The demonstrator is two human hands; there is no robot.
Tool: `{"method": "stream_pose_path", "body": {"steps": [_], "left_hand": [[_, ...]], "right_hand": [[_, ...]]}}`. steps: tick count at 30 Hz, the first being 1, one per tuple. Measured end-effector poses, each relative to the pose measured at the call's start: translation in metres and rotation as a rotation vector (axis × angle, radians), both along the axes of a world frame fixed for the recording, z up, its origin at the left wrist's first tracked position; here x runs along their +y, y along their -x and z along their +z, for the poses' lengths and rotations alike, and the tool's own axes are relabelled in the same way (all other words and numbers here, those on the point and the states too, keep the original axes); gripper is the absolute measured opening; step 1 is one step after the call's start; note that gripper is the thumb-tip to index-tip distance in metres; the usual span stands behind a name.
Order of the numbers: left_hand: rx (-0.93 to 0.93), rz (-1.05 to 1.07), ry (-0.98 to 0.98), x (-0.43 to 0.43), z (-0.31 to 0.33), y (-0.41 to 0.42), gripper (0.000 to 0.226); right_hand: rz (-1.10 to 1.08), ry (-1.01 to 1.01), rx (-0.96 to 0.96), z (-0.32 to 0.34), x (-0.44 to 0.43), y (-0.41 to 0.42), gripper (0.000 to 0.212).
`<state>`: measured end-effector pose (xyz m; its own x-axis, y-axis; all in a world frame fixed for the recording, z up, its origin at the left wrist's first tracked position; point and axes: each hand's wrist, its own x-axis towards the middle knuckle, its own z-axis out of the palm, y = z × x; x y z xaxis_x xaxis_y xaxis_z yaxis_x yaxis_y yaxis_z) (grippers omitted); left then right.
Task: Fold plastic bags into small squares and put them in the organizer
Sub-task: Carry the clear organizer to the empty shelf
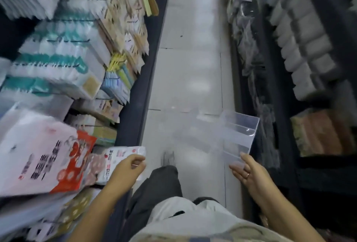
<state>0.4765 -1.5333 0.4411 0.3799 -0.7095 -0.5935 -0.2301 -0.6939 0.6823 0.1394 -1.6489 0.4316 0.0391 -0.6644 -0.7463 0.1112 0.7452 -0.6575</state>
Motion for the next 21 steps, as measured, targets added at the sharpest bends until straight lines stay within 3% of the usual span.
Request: {"method": "stream_pose_path", "body": {"steps": [7, 15, 21], "left_hand": [[-0.049, -0.027, -0.008, -0.201, -0.027, -0.093, 0.015], [-0.117, -0.189, 0.11, -0.511, 0.017, -0.187, 0.011], [-0.123, -0.218, 0.138, -0.728, 0.001, -0.215, 0.012]], "right_hand": [[-0.037, 0.034, -0.005, -0.015, -0.219, -0.09, 0.071], [-0.167, -0.025, -0.027, 0.0, -0.435, -0.154, 0.054], [-0.204, 0.0, 0.019, -0.014, -0.625, -0.183, 0.034]]}}
